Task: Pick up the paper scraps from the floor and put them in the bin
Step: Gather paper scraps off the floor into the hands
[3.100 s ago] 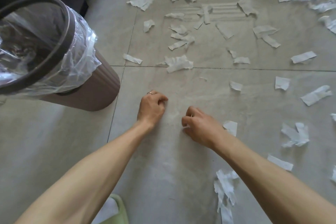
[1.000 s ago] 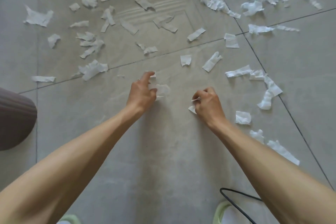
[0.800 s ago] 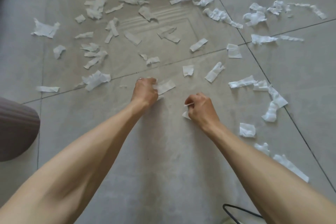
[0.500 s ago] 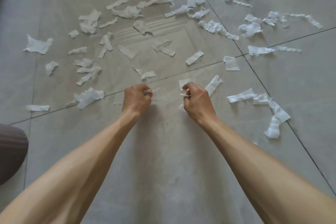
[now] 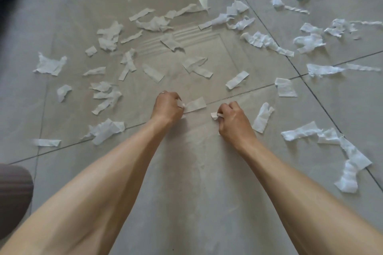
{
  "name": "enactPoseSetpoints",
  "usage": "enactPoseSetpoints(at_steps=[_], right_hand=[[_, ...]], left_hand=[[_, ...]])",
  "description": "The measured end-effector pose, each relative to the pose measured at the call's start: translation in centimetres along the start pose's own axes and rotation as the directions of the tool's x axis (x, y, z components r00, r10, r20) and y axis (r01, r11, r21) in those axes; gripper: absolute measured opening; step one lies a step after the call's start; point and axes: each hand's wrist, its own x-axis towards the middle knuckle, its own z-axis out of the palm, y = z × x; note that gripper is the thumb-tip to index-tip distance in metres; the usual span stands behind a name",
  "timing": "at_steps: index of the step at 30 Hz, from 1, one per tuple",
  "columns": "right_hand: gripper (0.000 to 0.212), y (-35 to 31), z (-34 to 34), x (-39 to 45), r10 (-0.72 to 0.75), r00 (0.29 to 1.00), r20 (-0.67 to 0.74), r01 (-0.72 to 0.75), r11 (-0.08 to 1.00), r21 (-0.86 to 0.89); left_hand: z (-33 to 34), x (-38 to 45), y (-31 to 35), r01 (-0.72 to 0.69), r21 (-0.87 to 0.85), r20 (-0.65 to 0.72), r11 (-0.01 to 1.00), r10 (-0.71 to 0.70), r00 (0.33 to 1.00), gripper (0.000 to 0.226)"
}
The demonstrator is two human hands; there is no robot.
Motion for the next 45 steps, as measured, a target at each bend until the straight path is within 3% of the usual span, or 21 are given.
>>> enactPoseSetpoints(at_steps=[4, 7, 9, 12, 18, 24, 28, 32, 35, 37, 39, 41, 45], right_hand=[[0.016, -0.2, 0.1, -0.6, 0.008, 1.0, 0.029, -0.008, 1.0, 0.026], [0.017, -0.9, 0.1, -2.1, 0.047, 0.995, 0.083, -0.05, 0.998, 0.034], [0.015, -2.3, -0.2, -3.7, 0.098, 0.986, 0.136, -0.116, 0.985, 0.129], [0.01, -5.8, -1.3, -6.0, 0.176, 0.958, 0.225, -0.253, 0.889, 0.381], [0.011, -17.5, -5.2, -8.4, -0.064, 0.951, 0.303, -0.175, 0.697, 0.696], [0.011, -33.3, -6.4, -12.1, -0.383, 0.868, 0.318, -0.016, 0.617, 0.787], [0.009, -41.2, -5.5, -14.1, -0.481, 0.816, 0.319, 0.058, 0.618, 0.784], [0.008, -46.6, -3.7, -14.5, -0.472, 0.822, 0.318, 0.079, 0.647, 0.758], [0.006, -50.1, -1.8, -14.3, -0.466, 0.829, 0.311, 0.079, 0.647, 0.759], [0.005, -52.1, -0.2, -14.0, -0.478, 0.822, 0.309, 0.103, 0.658, 0.746], [0.025, -54.1, 2.1, -13.7, -0.538, 0.775, 0.332, 0.246, 0.741, 0.625], [0.041, -55.3, 4.0, -13.3, -0.585, 0.707, 0.396, 0.426, 0.8, 0.422], [0.03, -55.5, 4.9, -13.1, -0.649, 0.663, 0.373, 0.579, 0.76, 0.294]], left_hand=[[-0.4, -2.0, -0.7, -0.01, -0.061, -0.003, 0.998, 0.01, 1.0, 0.011], [-0.8, -4.4, -1.6, 0.053, -0.108, 0.077, 0.993, -0.044, 0.996, 0.008], [-1.6, -6.6, -2.1, 0.083, -0.114, 0.104, 0.99, -0.071, 0.992, 0.008], [-4.4, -10.2, -3.4, 0.101, -0.211, -0.038, 0.972, -0.112, 0.993, 0.009], [-17.1, -17.8, -6.2, -0.006, -0.42, -0.352, 0.908, -0.157, 0.923, 0.004], [-29.2, -26.0, -12.8, 0.023, -0.491, -0.564, 0.871, -0.338, 0.753, 0.006], [-34.1, -29.9, -17.9, 0.094, -0.492, -0.641, 0.865, -0.433, 0.633, 0.008], [-36.2, -31.1, -22.9, 0.211, -0.482, -0.629, 0.85, -0.504, 0.592, 0.012], [-36.5, -31.0, -25.6, 0.232, -0.462, -0.622, 0.856, -0.499, 0.604, 0.015], [-36.6, -30.8, -26.7, 0.215, -0.452, -0.591, 0.866, -0.471, 0.655, 0.025], [-37.1, -30.5, -28.4, 0.179, -0.445, -0.561, 0.877, -0.429, 0.708, 0.037], [-37.4, -30.4, -29.6, 0.17, -0.406, -0.549, 0.898, -0.388, 0.74, 0.035], [-36.8, -31.0, -31.2, 0.05, -0.345, -0.516, 0.937, -0.234, 0.824, 0.014]])
